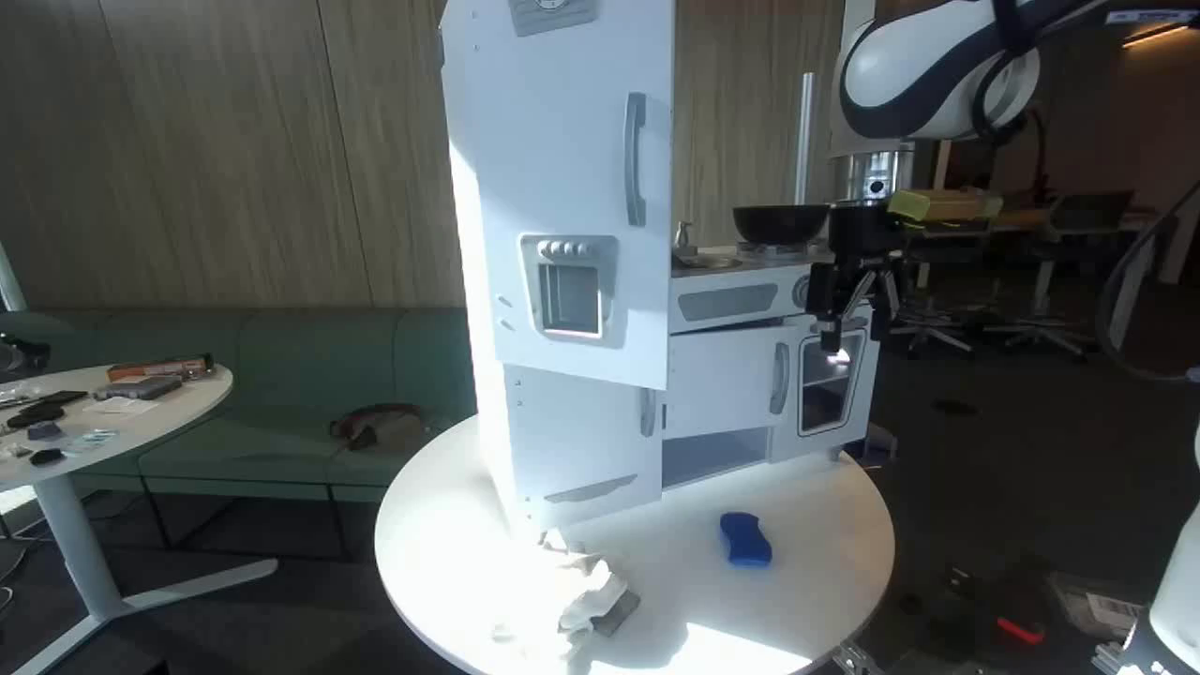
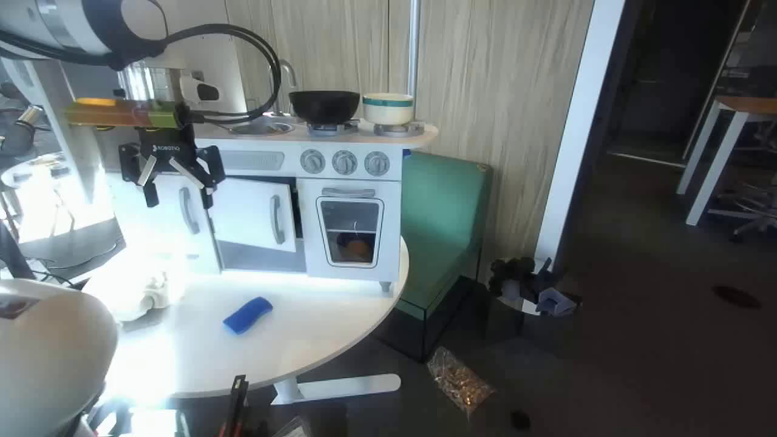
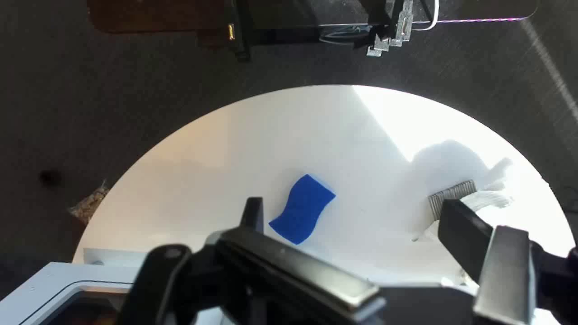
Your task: Open the cabinet door and move the objects from the lower shelf onto the top shelf
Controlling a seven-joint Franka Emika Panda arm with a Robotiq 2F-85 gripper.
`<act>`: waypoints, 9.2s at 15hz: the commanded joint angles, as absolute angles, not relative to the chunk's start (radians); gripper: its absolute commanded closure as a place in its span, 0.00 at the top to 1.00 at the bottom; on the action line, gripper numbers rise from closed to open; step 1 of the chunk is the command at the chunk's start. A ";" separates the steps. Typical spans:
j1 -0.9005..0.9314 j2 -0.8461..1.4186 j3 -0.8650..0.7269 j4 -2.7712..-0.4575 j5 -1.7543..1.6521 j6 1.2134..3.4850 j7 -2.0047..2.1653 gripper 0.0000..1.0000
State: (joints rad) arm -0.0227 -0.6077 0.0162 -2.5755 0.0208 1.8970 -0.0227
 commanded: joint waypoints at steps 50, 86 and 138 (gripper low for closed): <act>0.247 -0.726 0.080 -2.334 0.018 2.212 -0.138 1.00; 0.359 -0.181 0.297 -2.055 -0.044 2.491 -0.186 1.00; 0.247 -0.032 0.372 -2.207 -1.164 2.481 1.904 1.00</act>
State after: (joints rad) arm 0.2277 -0.0562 0.3894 -2.2477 -1.0554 2.4962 1.7417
